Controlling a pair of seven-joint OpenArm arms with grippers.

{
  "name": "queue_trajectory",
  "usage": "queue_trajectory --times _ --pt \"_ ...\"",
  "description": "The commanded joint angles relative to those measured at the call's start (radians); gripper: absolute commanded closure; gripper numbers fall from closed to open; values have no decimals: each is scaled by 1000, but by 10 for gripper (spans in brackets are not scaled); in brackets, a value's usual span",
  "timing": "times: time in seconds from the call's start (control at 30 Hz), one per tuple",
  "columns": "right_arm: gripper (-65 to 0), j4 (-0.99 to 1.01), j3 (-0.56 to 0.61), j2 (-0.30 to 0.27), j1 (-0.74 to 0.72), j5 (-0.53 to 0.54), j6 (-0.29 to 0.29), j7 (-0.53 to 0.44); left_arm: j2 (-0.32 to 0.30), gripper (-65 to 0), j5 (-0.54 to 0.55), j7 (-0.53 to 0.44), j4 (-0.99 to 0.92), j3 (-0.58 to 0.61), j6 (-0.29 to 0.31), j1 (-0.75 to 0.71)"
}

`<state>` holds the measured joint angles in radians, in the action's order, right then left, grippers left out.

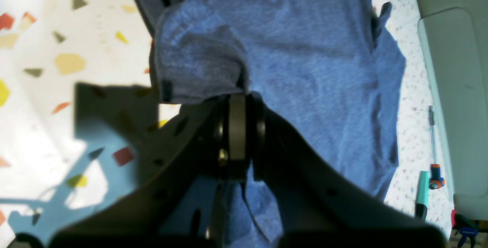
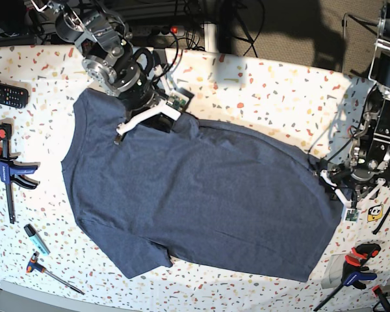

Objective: Fold the T-shirt properly
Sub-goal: 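Release the right gripper and regrasp the shirt near the collar, then pull the collar fabric with the right gripper toward the shirt's middle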

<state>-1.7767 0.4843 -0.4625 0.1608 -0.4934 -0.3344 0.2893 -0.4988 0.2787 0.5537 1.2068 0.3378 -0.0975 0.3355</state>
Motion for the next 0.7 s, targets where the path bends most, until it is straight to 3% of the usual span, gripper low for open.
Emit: queue_trajectory --times 0.0,0.13,0.33,0.67 --pt "0 -22 -6 -5 -13 13 21 -16 -14 -305 -8 -22 18 -10 -6 27" --pt "0 -22 -6 -6 -8 64 20 -3 -14 -305 -9 -24 18 -10 -6 27" --pt "0 -22 -6 -23 32 63 10 52 -14 -305 -16 -27 18 -10 -6 27" --pt "0 -23 -6 -36 55 60 -3 48 -14 -305 -16 -22 17 -10 -6 27"
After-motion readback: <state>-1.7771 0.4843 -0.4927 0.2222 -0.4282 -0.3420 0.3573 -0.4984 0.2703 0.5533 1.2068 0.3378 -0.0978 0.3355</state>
